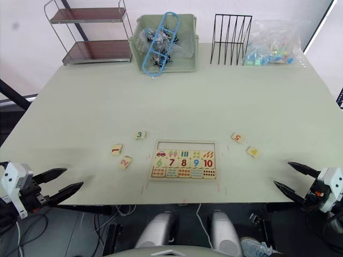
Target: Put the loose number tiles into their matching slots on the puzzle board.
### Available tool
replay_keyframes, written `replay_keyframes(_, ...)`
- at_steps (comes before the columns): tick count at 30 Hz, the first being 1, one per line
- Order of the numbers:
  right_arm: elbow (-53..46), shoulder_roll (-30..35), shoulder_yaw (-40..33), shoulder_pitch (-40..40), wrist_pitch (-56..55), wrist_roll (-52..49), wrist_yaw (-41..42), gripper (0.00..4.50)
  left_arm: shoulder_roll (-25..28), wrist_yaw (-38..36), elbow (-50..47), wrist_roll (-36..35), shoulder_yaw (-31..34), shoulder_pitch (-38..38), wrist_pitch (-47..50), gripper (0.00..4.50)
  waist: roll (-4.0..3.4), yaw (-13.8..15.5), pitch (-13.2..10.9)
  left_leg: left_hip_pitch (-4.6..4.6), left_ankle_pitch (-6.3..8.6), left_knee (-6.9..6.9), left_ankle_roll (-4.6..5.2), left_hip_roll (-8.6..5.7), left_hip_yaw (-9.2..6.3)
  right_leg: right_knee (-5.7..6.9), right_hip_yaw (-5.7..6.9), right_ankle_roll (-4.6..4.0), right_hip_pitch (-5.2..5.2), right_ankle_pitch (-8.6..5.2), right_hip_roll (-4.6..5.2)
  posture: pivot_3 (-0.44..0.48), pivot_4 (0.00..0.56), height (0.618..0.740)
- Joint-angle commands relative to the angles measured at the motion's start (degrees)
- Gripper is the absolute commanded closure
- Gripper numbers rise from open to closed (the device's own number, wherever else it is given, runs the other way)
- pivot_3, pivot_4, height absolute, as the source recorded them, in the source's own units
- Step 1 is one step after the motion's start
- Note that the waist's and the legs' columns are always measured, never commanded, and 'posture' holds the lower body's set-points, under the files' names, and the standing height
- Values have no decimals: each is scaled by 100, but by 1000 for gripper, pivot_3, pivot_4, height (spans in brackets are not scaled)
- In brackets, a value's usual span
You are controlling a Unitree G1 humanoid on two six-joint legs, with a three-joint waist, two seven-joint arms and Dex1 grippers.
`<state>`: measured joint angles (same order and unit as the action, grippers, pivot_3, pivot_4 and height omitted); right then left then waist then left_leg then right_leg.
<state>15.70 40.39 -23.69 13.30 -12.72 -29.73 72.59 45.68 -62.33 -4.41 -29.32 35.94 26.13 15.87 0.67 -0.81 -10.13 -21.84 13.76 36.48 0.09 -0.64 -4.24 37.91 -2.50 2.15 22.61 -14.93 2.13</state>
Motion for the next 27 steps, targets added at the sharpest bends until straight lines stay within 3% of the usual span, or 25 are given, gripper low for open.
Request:
replay_keyframes(1,-26,36,-259,-82,-61,-168,24,0,-20,-12,-3,-13,88,7,-98,38,0,0,0,0,0,0,0,0,0,0,0,0,0,0,0,0,150,739)
replay_keyframes(17,-291,-67,-216,-281,139,-366,-163,0,-346,100,-123,-135,96,-122,-202,38,8,5,-1,1,0,0,0,1,0,1,0,-9,-1,7,0,0,150,739)
replay_keyframes(23,-613,-11,-379,-125,455,-678,-90,0,-991,855,-1450,-607,252,432,423,38,11,4,-3,-4,1,0,1,2,2,-3,-6,-1,0,17,6,0,150,739)
replay_keyframes(27,-1169,19,-290,52,846,-995,249,0,-1349,1677,-1798,-797,257,260,746,38,10,16,-3,-3,1,3,1,17,-5,3,0,12,-5,3,0,0,150,739)
